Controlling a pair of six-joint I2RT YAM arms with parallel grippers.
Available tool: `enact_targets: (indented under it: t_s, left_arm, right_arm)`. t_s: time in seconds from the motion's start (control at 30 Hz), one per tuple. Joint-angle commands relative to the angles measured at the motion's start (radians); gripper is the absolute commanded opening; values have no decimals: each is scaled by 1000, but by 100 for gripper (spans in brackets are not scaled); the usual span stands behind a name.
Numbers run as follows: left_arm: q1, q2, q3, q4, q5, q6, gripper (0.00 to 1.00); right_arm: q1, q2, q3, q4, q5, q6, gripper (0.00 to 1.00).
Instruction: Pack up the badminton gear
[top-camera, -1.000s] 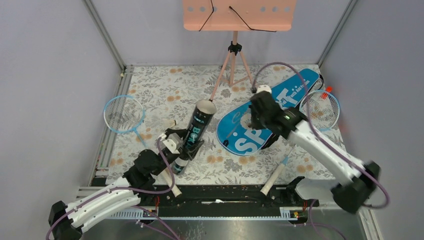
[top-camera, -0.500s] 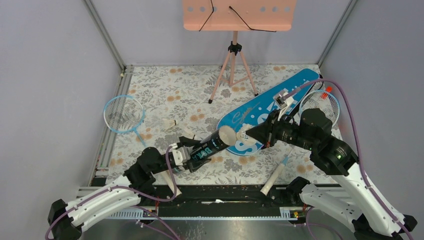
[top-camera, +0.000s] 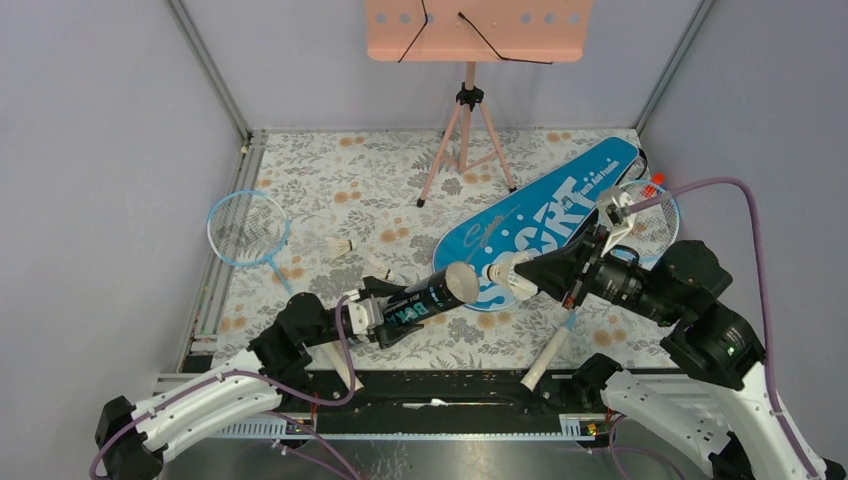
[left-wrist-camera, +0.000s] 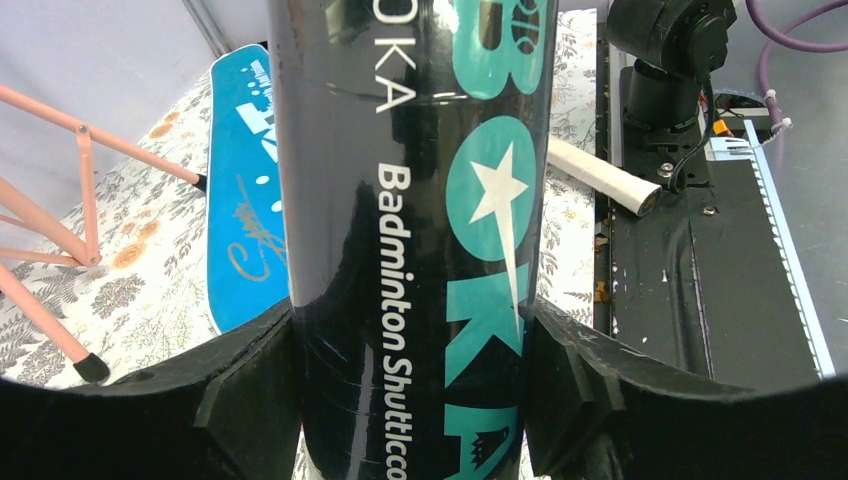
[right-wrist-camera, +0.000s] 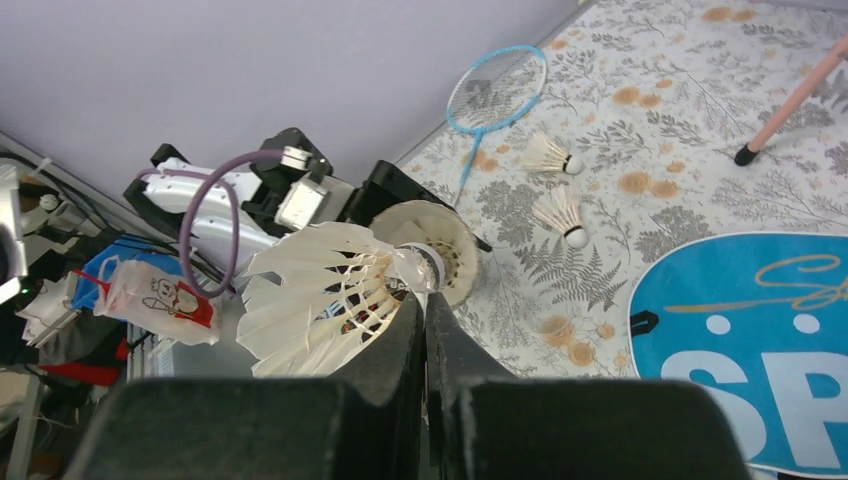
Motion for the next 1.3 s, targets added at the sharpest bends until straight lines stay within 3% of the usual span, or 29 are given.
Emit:
enact_targets:
  t_s: [0.0,0.13,0.5,0.63,0.8,1.1,1.17,1.27]
  left_arm:
    - [-3,9,51,40,30,16,5]
    - [-3,10,52,43,44,16,4]
    - [-4,-27,30,72,65,7,4]
    - [-4,-29,26,77,68,7,4]
    - [-4,-18,27,83,68,6,4]
    - [-3,-18,27,84,67,4,4]
    - [-3,-18,26,86,68,4,4]
    - [-3,-15,26,88,68,5,4]
  right_arm:
    - [1,14,12,57,-70,15,0]
    - [2,86,-11,116,-190,73,0]
    - [0,216,-35,95,-248,60,0]
    - [2,247,-43,79,-252,45,7]
    - [3,305,-9,26,-280,10,40]
    - [3,248,33,-83,-108,-68,65]
    - [2,227,29,-110,-79,-80,97]
    - [2,189,10,-116,-50,-93,100]
